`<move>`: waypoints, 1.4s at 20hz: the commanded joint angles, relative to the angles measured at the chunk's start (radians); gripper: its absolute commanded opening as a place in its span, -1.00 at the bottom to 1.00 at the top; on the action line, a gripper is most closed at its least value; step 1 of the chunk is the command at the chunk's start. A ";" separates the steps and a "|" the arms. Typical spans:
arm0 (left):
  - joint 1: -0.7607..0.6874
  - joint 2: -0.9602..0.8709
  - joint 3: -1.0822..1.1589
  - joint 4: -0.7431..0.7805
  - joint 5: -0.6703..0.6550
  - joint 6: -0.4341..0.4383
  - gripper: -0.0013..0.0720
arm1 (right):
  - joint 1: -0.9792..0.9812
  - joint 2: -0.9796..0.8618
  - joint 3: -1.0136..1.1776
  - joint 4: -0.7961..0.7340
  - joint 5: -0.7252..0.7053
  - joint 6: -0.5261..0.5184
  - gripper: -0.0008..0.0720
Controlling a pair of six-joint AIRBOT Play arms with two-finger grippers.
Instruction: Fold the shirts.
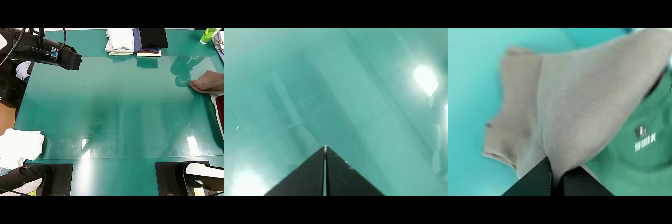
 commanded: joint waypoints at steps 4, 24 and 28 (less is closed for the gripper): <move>0.000 -0.001 0.000 -0.032 -0.034 -0.009 -0.91 | -0.035 -0.079 0.215 0.027 -0.053 -0.037 -0.94; 0.000 -0.006 -0.040 -0.048 -0.044 -0.005 -0.90 | -0.357 0.300 -0.235 -0.193 0.122 -0.347 -0.94; 0.000 -0.006 -0.040 -0.050 -0.045 -0.005 -0.90 | -0.438 0.360 -0.415 -0.247 0.117 -0.350 -0.94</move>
